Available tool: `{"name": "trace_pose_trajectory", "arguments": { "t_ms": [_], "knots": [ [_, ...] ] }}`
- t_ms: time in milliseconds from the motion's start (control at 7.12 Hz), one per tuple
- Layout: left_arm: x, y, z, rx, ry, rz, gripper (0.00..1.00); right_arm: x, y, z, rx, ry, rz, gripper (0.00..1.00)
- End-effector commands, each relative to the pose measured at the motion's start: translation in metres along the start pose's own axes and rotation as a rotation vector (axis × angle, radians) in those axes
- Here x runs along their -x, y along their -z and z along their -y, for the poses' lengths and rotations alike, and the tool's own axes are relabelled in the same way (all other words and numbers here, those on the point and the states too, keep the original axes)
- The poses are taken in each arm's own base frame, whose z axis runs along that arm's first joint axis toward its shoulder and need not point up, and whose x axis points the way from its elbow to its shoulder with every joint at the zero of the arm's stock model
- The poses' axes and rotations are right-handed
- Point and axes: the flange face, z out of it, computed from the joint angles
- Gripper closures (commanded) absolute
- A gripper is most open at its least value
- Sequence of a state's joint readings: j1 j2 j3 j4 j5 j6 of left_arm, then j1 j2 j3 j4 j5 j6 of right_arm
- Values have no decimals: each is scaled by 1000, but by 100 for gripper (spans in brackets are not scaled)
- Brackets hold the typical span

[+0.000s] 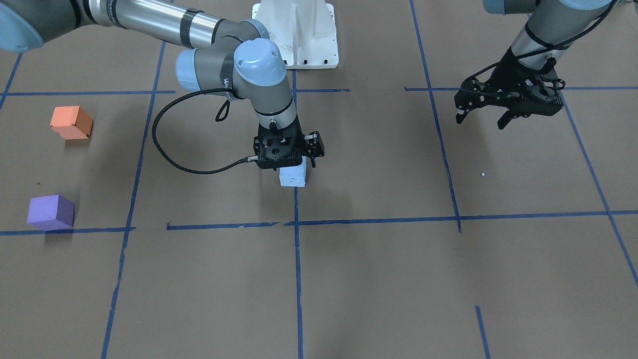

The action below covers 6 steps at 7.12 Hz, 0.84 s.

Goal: Place blue block between orange and purple blocks
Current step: 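Lower the right gripper onto the light blue cube and grasp it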

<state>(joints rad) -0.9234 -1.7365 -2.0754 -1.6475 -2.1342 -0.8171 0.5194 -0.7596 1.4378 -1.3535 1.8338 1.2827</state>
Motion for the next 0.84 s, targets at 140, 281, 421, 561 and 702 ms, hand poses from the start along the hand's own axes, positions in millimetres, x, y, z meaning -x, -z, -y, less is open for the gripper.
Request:
{"name": "trace_pose_trajectory", "arguments": {
  "t_ms": [140, 281, 421, 561, 702],
  "knots": [
    [-2, 3, -1, -4, 0, -4, 0, 8, -28, -16, 23, 4, -114, 1],
    [-2, 3, -1, -5, 1, -4, 0, 8, -33, -16, 19, 6, -123, 8],
    [-4, 6, -2, -9, -1, -7, 0, 9, -33, -16, 20, 4, -122, 41],
    [-4, 6, -2, -9, 1, -7, 0, 9, -24, -12, 11, 5, -109, 87],
    [-4, 6, -2, -9, 4, -7, 0, 8, 5, 5, -18, -6, -71, 98]
  ]
}}
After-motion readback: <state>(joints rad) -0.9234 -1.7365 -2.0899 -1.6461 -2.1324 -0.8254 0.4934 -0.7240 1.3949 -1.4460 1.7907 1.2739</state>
